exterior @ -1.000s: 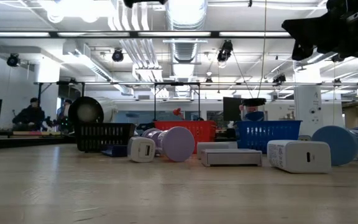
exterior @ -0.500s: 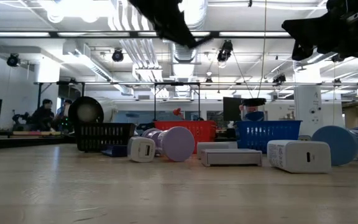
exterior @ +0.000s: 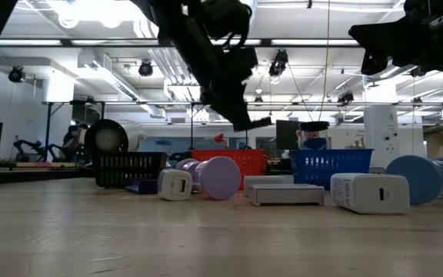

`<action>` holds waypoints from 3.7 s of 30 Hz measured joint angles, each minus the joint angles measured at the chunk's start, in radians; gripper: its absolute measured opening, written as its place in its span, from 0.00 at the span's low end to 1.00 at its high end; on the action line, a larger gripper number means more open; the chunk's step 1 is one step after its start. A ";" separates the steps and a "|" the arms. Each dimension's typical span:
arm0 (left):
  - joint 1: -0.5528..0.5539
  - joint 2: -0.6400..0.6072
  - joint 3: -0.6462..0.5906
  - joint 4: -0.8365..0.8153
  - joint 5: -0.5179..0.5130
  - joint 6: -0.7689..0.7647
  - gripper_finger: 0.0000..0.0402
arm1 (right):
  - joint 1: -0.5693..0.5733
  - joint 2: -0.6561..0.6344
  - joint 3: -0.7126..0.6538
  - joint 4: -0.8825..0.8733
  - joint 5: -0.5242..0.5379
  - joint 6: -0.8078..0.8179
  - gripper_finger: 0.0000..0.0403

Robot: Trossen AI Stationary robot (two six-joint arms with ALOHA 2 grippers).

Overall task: Pick & Place Office items
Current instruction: Put the top left blue digital clock into the red bin, then put the bottom white charger adapter into the black bin

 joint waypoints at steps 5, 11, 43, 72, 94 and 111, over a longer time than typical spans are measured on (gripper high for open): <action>0.000 0.043 0.000 -0.026 -0.001 -0.137 0.38 | 0.000 0.000 0.000 -0.001 0.000 -0.001 0.02; -0.005 0.083 0.000 -0.058 -0.012 -0.232 0.38 | 0.000 0.000 0.000 -0.004 0.000 0.003 0.02; -0.007 0.139 0.009 -0.079 -0.009 -0.253 0.66 | 0.000 0.000 0.000 -0.005 -0.001 0.007 0.02; -0.020 -0.938 -0.421 0.096 0.098 0.240 0.24 | 0.000 0.000 0.000 -0.049 -0.001 0.027 0.02; 0.016 -1.511 -1.235 0.667 0.153 0.031 0.01 | 0.000 -0.001 0.000 -0.017 0.000 0.084 0.02; 0.019 -1.803 -1.397 0.563 0.176 0.105 0.01 | -0.018 0.000 0.000 -0.092 0.083 0.116 0.02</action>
